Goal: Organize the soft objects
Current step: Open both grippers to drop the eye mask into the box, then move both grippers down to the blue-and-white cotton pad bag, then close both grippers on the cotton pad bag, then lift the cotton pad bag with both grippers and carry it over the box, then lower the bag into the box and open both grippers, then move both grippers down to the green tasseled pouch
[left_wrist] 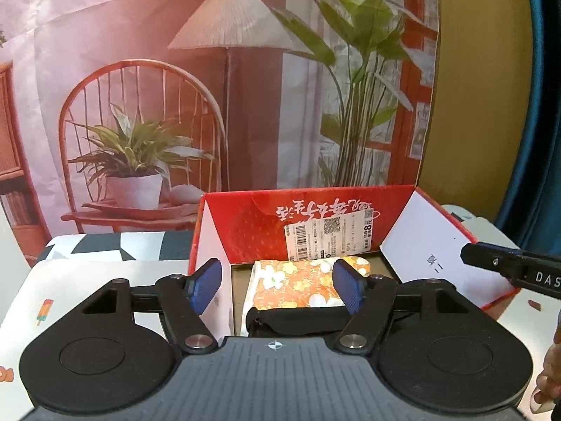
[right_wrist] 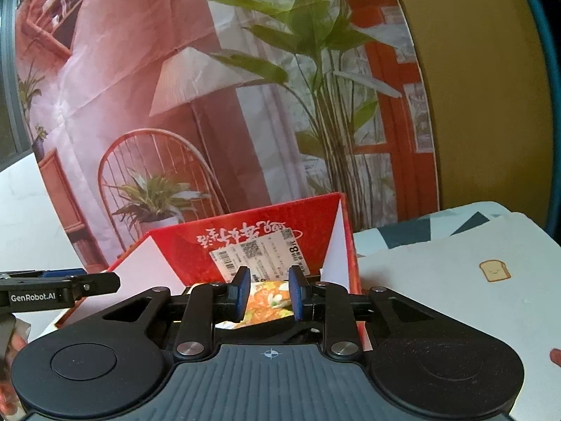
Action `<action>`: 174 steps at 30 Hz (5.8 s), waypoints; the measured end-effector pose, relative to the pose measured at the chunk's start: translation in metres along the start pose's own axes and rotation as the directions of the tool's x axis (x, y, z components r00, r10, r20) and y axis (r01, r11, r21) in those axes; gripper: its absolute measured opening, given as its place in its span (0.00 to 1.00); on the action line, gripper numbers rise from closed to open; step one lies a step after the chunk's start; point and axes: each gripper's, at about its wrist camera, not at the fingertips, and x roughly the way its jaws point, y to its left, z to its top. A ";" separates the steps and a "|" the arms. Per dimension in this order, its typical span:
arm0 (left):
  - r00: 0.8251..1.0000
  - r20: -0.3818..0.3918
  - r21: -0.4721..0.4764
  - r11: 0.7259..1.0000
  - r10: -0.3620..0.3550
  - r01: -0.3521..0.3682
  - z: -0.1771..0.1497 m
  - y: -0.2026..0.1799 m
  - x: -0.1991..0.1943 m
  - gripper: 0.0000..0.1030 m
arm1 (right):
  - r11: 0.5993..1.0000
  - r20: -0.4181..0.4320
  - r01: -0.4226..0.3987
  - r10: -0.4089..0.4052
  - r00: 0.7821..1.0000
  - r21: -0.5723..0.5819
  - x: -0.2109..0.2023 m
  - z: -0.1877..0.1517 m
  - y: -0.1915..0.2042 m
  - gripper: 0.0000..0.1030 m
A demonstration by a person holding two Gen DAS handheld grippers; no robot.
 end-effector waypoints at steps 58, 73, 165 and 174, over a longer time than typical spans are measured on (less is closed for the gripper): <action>0.937 -0.241 -0.358 0.920 -0.254 0.158 -0.193 0.020 -0.105 0.52 | 0.981 -0.430 -0.194 0.162 0.888 -0.029 -0.111 -0.148 0.078 0.42; 0.928 -0.224 -0.353 0.912 -0.299 0.208 -0.195 0.017 -0.104 0.45 | 0.971 -0.417 -0.210 0.144 0.897 -0.117 -0.112 -0.150 0.086 0.29; 0.987 -0.002 -0.110 0.981 -0.162 0.161 -0.081 0.000 -0.083 0.53 | 0.983 -0.034 -0.110 0.107 0.994 -0.147 -0.066 -0.023 0.045 0.28; 0.984 -0.070 -0.209 0.967 -0.166 0.148 -0.126 -0.002 -0.089 0.52 | 0.989 -0.121 -0.042 0.025 0.992 -0.143 -0.097 -0.087 0.031 0.28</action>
